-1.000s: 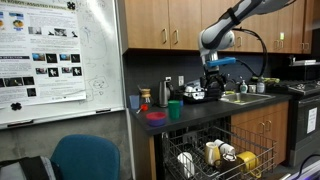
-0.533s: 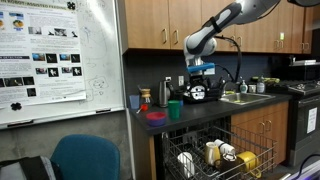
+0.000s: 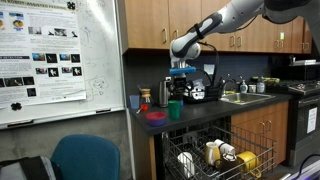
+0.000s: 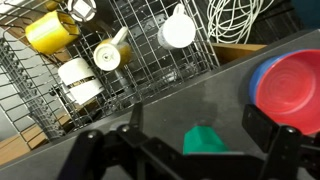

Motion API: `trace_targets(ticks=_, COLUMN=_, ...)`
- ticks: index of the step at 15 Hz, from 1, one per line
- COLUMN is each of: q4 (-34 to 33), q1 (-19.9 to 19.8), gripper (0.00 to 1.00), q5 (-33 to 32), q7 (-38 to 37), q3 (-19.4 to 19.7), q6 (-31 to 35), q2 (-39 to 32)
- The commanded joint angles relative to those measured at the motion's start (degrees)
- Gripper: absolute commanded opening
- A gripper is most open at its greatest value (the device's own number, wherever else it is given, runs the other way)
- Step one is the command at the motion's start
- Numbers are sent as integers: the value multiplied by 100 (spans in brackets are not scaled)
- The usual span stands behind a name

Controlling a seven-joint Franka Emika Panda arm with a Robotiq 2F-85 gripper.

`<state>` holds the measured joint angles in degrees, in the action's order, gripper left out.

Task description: Remove the red bowl from the blue bowl and put it on the right side of the counter.

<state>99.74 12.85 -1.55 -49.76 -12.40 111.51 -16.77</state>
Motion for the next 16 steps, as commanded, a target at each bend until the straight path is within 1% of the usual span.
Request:
trace_targets(ticks=1, q4=-799, q1=306, gripper=100, q5=76, q7=-215, q3=145, q6=-260, q2=-544)
trace_targets(ticks=5, q4=-1482, q1=530, gripper=100, q5=208, q7=-309, q3=194, q6=-513, q2=-1101)
trace_targets(ticks=12, q4=-2777, q1=944, gripper=100, q5=246, q7=-532, q3=375, q6=-726, q2=-2243)
trace_targets(ticks=16, q4=-3154, q1=1001, gripper=100, q5=348, q7=-631, q3=437, q6=-926, q2=-2524)
